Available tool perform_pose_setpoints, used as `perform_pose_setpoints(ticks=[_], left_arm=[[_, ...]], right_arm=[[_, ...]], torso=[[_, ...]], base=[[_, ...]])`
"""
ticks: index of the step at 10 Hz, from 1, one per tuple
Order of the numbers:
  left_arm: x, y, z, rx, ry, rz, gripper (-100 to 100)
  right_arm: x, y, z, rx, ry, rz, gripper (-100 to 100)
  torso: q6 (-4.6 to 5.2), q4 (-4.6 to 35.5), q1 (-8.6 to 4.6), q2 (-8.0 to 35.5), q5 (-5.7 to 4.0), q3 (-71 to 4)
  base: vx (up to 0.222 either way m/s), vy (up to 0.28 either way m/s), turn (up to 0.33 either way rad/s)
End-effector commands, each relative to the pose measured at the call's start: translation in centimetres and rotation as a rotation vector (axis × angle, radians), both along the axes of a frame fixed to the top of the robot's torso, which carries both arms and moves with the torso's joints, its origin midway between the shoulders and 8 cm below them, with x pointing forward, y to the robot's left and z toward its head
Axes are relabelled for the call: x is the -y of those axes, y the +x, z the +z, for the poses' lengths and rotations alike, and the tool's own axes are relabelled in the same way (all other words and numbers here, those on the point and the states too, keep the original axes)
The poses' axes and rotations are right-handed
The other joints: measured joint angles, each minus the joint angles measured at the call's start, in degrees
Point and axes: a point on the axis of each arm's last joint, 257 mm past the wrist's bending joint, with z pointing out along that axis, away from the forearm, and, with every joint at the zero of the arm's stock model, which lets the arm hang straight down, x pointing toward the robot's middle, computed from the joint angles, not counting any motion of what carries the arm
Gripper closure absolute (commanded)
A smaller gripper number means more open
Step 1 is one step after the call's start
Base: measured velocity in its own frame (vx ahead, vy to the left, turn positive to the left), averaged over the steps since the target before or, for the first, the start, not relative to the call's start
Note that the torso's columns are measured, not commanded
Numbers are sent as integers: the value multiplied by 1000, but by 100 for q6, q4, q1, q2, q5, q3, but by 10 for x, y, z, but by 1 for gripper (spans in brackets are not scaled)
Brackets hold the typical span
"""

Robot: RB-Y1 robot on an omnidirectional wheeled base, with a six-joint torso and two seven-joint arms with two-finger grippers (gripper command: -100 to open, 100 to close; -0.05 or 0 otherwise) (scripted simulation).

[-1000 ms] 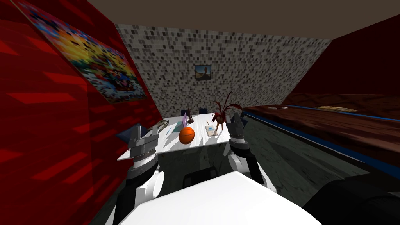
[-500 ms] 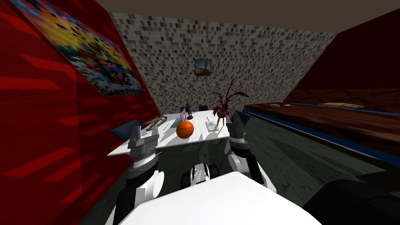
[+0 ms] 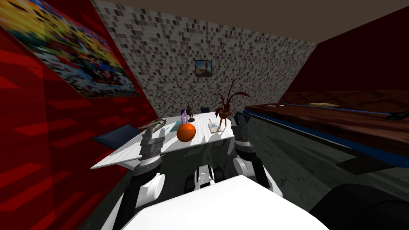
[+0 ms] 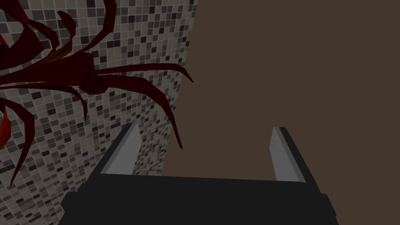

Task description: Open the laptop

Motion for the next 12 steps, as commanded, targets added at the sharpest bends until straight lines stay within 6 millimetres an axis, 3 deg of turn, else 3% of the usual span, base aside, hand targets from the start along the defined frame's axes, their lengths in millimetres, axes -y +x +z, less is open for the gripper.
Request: perform_pose_setpoints(ticks=[1, 6, 7, 12], left_arm=[[-11, 18, -12, -60, 45, 31, -100], [-41, 54, -36, -180, 107, 123, -100], [-41, 54, -36, -180, 107, 123, -100], [-88, 90, -62, -319, 147, 247, -100]], right_arm=[[0, 0, 0, 0, 0, 0, 0], [0, 0, 0, 0, 0, 0, 0], [0, 0, 0, 0, 0, 0, 0], [0, 0, 0, 0, 0, 0, 0]], torso=[[0, 1, -1, 1, 0, 0], [1, 1, 0, 1, 0, 0], [1, 0, 0, 0, 0, 0], [-1, 1, 3, 1, 1, 0]], base=[[3, 21, -163], [1, 24, -188], [4, 21, -64], [0, 26, -204]])
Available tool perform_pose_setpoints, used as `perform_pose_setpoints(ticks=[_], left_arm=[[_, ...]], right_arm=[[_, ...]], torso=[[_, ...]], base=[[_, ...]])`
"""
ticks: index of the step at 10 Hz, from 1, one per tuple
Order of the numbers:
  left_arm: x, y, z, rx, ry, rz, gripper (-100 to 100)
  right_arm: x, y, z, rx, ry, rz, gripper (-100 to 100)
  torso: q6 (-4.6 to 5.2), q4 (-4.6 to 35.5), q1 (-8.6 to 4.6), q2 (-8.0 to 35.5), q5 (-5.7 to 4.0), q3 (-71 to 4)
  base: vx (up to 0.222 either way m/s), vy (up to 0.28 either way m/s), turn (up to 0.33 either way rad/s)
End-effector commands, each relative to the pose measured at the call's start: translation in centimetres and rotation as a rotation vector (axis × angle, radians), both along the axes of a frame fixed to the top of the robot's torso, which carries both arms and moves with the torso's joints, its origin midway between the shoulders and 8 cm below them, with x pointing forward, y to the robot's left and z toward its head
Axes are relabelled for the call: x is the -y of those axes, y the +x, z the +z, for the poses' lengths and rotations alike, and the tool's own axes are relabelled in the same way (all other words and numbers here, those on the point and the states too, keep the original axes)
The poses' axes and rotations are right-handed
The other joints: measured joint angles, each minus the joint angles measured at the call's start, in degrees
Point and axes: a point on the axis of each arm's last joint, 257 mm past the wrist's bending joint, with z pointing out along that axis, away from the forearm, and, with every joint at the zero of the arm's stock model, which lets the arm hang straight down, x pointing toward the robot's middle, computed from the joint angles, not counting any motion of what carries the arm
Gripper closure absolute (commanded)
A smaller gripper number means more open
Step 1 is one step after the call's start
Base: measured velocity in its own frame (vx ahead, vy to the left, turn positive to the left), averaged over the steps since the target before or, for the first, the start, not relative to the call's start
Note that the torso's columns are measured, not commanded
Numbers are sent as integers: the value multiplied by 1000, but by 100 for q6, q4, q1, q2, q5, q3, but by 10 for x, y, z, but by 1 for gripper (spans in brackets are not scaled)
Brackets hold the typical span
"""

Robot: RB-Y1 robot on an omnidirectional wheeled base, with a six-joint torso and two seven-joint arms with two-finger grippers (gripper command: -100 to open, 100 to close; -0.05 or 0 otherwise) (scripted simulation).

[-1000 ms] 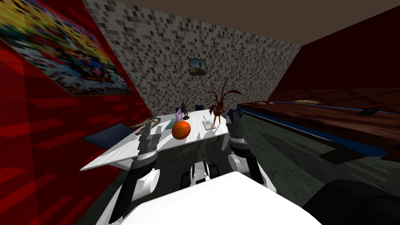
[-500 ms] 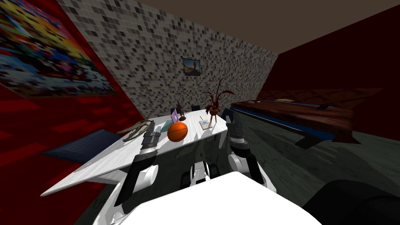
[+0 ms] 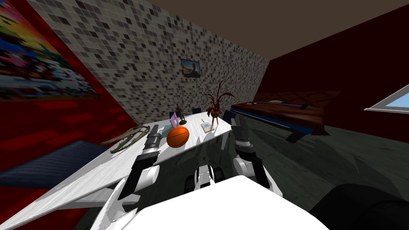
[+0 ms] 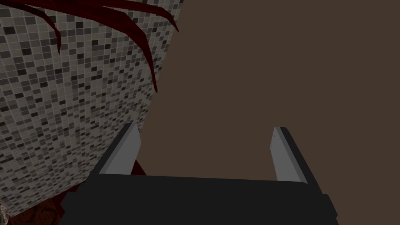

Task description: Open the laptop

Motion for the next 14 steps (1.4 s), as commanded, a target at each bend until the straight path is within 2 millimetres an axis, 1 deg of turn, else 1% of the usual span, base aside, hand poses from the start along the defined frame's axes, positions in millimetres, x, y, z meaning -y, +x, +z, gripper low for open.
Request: perform_pose_setpoints(ticks=[1, 2, 3, 5, 6, 8, 9, 12, 13, 14], left_arm=[[-31, 19, -18, -82, 17, 76, -100], [-43, 25, -22, -104, 24, 103, -100], [-43, 26, -24, -112, 21, 106, -100], [-69, 37, -36, -172, 30, 167, -100], [-69, 37, -36, -174, 29, 167, -100], [-96, 46, -46, -229, 37, 228, -100], [-96, 47, -48, -236, 34, 230, -100], [-138, 56, -62, -317, 39, 322, -100], [-139, 56, -64, -326, 36, 325, -100], [-153, 58, -69, -355, 34, 355, -100]], right_arm=[[0, 0, 0, 0, 0, 0, 0], [0, 0, 0, 0, 0, 0, 0], [0, 0, 0, 0, 0, 0, 0], [0, 0, 0, 0, 0, 0, 0], [0, 0, 0, 0, 0, 0, 0], [0, 0, 0, 0, 0, 0, 0], [0, 0, 0, 0, 0, 0, 0], [0, 0, 0, 0, 0, 0, 0], [0, 0, 0, 0, 0, 0, 0], [0, 0, 0, 0, 0, 0, 0]], torso=[[2, 0, -3, 0, -1, 0], [1, 0, -3, 0, -1, 0], [1, 0, -3, 0, -1, 0], [3, 0, -7, -1, -2, -1], [3, 0, -4, 0, -1, 0], [3, 0, -4, -1, -1, 0], [3, 0, -2, 0, 0, 0], [3, 0, -5, -2, -2, -1], [1, 0, -2, 0, 0, 0], [-3, 0, -3, 1, -1, 1]], base=[[-4, 29, -226], [-5, 30, -231], [-1, 24, -74], [-2, 20, -181], [-4, 20, -94], [-4, 22, -202], [-3, 27, -83], [-5, 23, -206], [-6, 23, -61], [-5, 14, -137]])
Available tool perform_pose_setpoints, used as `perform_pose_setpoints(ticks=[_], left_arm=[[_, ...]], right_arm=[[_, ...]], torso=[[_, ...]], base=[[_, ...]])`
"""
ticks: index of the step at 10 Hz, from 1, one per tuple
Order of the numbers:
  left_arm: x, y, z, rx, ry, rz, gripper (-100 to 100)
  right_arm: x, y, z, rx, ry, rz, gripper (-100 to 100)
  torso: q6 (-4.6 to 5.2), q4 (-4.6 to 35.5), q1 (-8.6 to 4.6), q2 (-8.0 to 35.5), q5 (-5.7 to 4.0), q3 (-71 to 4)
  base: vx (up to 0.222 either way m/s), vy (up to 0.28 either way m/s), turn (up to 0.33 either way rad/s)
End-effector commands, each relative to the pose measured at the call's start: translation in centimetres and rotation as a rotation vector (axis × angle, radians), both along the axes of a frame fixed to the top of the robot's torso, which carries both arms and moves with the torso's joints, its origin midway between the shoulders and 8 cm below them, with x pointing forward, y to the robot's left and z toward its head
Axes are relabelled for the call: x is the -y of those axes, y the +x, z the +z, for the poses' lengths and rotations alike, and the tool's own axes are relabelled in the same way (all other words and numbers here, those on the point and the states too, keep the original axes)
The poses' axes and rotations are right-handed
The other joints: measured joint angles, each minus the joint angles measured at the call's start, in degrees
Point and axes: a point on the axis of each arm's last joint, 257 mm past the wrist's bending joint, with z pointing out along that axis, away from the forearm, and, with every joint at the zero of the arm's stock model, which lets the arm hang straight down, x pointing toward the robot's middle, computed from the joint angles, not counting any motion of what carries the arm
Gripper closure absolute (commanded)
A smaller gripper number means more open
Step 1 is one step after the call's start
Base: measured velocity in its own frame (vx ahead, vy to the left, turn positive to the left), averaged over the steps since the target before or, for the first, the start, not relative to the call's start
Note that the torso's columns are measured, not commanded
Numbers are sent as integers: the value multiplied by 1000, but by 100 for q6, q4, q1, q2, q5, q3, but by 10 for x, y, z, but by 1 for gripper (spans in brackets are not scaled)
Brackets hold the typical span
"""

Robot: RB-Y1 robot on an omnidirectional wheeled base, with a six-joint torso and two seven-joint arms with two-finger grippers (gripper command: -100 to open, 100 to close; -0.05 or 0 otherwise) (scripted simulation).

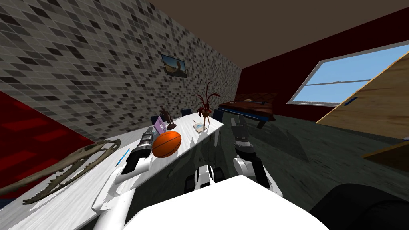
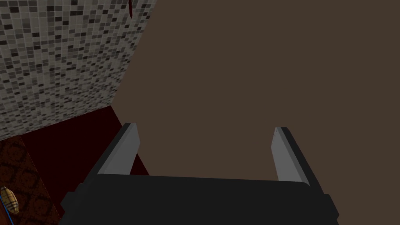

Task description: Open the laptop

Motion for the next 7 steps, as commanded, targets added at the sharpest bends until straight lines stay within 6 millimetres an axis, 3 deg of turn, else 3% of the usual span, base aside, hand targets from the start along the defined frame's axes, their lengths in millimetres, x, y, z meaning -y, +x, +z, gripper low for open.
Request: perform_pose_setpoints(ticks=[1, 7], left_arm=[[-31, 2, -11, -62, -6, 70, -100], [-99, 1, -29, -185, -31, 227, -100]], right_arm=[[0, 0, 0, 0, 0, 0, 0], [0, 0, 0, 0, 0, 0, 0]], torso=[[6, 0, -3, -1, -1, -1], [26, -21, 18, -52, 15, -29]], base=[[-8, 21, -200], [-13, 23, -180]])
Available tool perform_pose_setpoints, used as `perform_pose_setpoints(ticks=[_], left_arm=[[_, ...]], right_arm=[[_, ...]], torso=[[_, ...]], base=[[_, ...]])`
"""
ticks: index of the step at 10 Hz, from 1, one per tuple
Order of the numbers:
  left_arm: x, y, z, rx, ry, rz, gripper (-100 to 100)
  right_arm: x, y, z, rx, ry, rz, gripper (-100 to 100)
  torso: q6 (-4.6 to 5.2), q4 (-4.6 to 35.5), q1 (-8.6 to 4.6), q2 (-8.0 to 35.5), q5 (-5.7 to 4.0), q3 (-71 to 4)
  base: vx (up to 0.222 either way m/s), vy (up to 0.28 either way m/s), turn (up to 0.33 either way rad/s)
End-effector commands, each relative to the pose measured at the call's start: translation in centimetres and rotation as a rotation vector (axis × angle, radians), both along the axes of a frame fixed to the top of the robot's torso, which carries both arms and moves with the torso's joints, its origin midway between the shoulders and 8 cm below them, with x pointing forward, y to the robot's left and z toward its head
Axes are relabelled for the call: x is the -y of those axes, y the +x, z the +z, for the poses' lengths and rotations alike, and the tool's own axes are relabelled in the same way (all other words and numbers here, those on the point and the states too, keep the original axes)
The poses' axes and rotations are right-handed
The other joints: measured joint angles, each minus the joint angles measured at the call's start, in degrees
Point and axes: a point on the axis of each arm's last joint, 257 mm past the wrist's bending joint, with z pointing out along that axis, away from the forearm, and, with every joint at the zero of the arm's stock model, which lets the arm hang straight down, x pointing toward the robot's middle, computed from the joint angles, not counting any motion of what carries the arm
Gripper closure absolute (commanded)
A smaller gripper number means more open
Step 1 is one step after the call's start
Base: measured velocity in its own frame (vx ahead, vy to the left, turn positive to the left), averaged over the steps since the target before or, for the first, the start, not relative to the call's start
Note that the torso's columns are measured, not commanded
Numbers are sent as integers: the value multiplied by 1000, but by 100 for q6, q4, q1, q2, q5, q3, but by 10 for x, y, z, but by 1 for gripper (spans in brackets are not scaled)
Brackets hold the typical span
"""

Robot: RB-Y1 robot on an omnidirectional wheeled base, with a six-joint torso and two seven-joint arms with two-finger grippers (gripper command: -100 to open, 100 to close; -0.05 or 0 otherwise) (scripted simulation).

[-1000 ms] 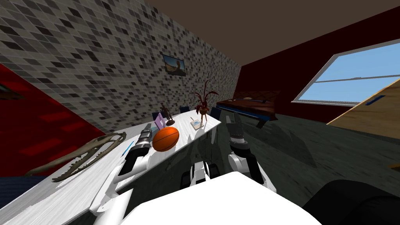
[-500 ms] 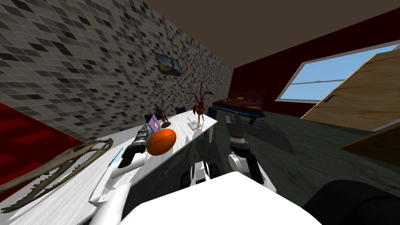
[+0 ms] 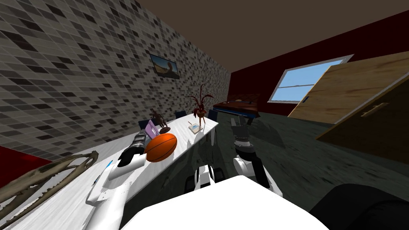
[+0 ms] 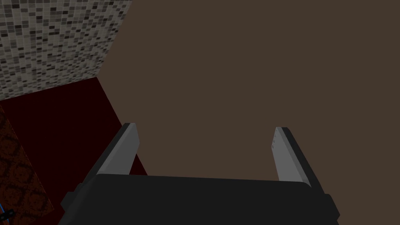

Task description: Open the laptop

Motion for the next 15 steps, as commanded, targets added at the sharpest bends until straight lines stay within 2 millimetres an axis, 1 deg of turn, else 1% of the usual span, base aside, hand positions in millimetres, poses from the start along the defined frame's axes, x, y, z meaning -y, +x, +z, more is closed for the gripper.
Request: perform_pose_setpoints(ticks=[1, 4, 5, 6, 7, 8, 9, 10, 12, 13, 15], left_arm=[[-24, -2, -5, -44, -13, 57, -100], [-46, -6, -6, -77, -21, 110, -100], [-50, -7, -6, -82, -23, 119, -100], [-47, -7, -1, -72, -16, 113, -100], [-51, -7, 5, -72, -14, 122, -100], [-49, -7, 3, -70, -14, 118, -100], [-49, -7, 4, -71, -14, 119, 100], [-45, -4, 1, -28, -79, 106, 100], [-41, -2, -2, 16, -144, 94, 100], [-36, 1, -5, 60, -209, 82, 100], [-32, 3, -8, 105, -274, 71, 100]], right_arm=[[0, 0, 0, 0, 0, 0, 0], [0, 0, 0, 0, 0, 0, 0], [0, 0, 0, 0, 0, 0, 0], [0, 0, 0, 0, 0, 0, 0], [0, 0, 0, 0, 0, 0, 0], [0, 0, 0, 0, 0, 0, 0], [0, 0, 0, 0, 0, 0, 0], [0, 0, 0, 0, 0, 0, 0], [0, 0, 0, 0, 0, 0, 0], [0, 0, 0, 0, 0, 0, 0], [0, 0, 0, 0, 0, 0, 0]], torso=[[-4, 1, -2, 3, -1, 1], [-9, 0, -11, 24, 4, 16], [-10, 8, -19, 36, -3, 22], [-10, 6, -20, 39, 0, 25], [-17, 11, -22, 43, -6, 26], [-19, 15, -3, 35, -9, 20], [-21, 17, -16, 46, -12, 24], [-21, 22, -30, 58, -19, 32], [-45, 18, 27, 73, 12, 45], [-51, 15, 37, 68, 19, 43], [-55, 7, 43, 52, 22, 33]], base=[[-2, 23, -121], [1, 18, -112], [-4, 14, -89], [-1, 11, -12], [49, 72, -35], [32, 48, -16], [5, 8, 2], [-22, 55, 37], [-58, 82, 39], [-63, 99, 78], [-56, 90, 52]])
